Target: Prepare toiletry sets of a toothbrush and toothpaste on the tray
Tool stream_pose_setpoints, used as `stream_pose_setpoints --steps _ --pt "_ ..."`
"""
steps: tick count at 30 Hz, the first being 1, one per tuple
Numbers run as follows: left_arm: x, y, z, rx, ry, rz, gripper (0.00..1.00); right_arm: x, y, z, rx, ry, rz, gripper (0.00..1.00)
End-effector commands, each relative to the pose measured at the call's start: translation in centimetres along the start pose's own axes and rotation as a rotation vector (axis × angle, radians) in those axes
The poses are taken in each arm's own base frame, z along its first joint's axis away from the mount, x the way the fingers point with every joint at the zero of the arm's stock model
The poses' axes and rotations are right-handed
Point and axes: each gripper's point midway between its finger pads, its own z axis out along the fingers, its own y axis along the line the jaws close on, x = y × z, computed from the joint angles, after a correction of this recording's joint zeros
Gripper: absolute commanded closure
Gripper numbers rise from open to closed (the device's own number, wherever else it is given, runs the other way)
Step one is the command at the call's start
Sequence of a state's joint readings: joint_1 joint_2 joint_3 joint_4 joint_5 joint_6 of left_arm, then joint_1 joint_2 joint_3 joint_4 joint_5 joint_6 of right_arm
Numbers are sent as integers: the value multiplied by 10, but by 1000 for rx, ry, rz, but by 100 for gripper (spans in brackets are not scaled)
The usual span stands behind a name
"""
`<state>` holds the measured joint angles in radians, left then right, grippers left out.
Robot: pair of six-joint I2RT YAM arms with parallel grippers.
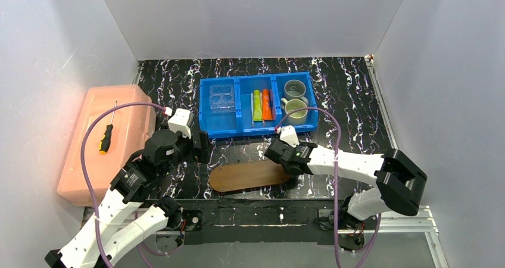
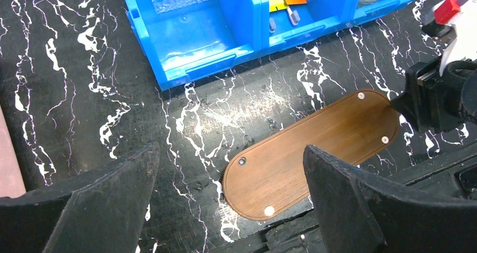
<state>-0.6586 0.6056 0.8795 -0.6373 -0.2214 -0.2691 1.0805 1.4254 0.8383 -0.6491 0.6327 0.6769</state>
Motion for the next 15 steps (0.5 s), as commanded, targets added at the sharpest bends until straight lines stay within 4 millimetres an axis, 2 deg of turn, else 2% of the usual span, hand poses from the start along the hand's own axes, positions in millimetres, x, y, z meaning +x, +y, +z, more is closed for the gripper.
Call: stream_pose_setpoints --steps 1,8,15 --pt "1 2 1 -16 10 12 1 11 -27 -3 64 16 -10 53" --pt "2 4 1 -26 14 8 1 11 -42 -7 81 12 24 54" --pt "2 -5 4 7 31 -35 1 7 -45 -15 63 -7 62 54"
